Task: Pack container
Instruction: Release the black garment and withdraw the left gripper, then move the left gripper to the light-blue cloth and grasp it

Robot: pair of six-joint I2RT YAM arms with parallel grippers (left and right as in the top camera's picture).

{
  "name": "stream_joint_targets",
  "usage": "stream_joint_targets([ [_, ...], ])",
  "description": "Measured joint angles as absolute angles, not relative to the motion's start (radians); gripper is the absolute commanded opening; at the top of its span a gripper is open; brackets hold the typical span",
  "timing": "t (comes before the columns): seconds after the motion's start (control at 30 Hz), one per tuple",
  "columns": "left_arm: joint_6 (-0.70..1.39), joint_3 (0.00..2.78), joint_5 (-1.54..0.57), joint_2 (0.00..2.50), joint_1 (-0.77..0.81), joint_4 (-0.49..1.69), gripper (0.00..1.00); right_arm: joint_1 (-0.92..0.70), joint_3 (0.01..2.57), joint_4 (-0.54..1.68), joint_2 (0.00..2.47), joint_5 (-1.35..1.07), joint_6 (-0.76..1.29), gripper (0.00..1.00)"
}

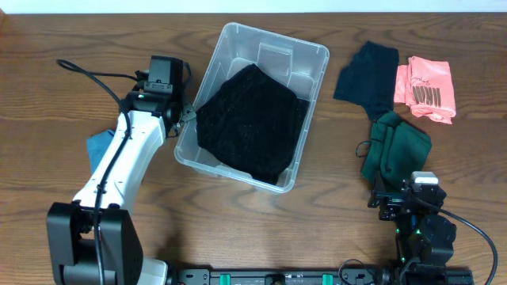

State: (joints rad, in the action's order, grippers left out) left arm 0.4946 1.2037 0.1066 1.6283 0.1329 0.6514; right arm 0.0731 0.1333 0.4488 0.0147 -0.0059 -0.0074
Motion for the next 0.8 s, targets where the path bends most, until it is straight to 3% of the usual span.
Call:
stream_joint_targets([
  [0.33, 0.527, 1.204, -0.044, 1.619, 0.133, 0.752, 0.5, 0.073, 0.133, 0.449, 0.015, -0.006, -0.007, 0.99],
  [0.67, 0.528, 1.204, -0.06, 1.578, 0.133, 0.764, 0.51, 0.073, 0.133, 0.449, 0.015, -0.006, -0.007, 0.99],
  [0.8, 0.524, 1.204, -0.02, 1.491, 0.129, 0.806, 0.63, 0.073, 0.133, 0.449, 0.015, -0.006, -0.007, 0.99],
])
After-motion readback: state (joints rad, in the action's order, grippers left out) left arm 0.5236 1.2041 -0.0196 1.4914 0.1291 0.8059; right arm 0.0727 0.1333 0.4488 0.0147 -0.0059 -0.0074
